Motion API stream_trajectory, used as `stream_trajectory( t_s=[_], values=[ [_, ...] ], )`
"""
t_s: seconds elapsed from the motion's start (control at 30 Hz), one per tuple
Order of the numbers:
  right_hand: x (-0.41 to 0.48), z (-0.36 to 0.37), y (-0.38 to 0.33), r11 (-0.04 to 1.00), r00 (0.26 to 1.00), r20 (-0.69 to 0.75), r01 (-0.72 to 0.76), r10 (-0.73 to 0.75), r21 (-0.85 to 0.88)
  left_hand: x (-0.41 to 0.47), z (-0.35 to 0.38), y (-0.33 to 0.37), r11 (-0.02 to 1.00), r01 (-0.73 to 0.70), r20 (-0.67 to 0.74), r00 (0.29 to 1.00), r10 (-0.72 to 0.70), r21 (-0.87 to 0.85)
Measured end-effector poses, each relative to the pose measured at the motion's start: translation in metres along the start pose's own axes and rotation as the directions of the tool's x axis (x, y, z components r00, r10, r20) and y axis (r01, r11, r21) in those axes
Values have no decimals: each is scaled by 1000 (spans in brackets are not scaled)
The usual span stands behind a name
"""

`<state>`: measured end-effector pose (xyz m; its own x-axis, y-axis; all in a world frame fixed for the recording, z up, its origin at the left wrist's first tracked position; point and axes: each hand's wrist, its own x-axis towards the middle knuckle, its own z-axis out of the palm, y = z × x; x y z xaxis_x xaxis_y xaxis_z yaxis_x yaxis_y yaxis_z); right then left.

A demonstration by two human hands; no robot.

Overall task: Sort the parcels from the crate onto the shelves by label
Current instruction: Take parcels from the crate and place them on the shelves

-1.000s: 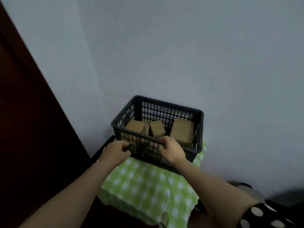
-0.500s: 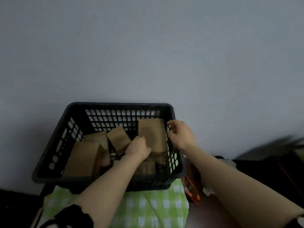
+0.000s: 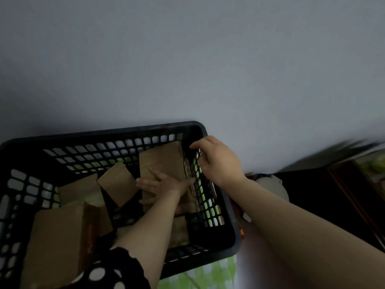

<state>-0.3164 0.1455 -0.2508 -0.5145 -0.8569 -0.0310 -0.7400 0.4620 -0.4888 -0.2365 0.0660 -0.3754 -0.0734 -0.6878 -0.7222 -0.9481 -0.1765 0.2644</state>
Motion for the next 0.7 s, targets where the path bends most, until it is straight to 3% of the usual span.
stream_trajectory(
  t_s=[0.17,0.27,0.4,0.47,0.53,0.63,0.7],
  values=[
    [-2,6,-6,997,1000,-25,0,2,75,20,-25,-26,970,34,126,992,-4,-242],
    [-10,4,-9,992,1000,-6,-29,30,122,9,-50,-42,853,18,210,972,108,-521],
    [-24,-3,-16,956,991,50,-136,127,262,-43,-93,-64,710,46,299,924,237,-702],
    [-31,-11,-24,836,966,115,-259,232,483,-79,-115,-78,657,64,325,902,284,-751],
    [-42,-20,-32,632,921,279,-389,271,670,-115,-130,-98,552,63,300,888,350,-832],
    [-70,-26,-49,466,818,559,-551,137,692,-174,-141,-131,328,52,199,881,430,-943],
    [-91,-26,-62,352,762,646,-595,-37,722,-216,-141,-153,242,10,111,906,408,-970]
  ],
)
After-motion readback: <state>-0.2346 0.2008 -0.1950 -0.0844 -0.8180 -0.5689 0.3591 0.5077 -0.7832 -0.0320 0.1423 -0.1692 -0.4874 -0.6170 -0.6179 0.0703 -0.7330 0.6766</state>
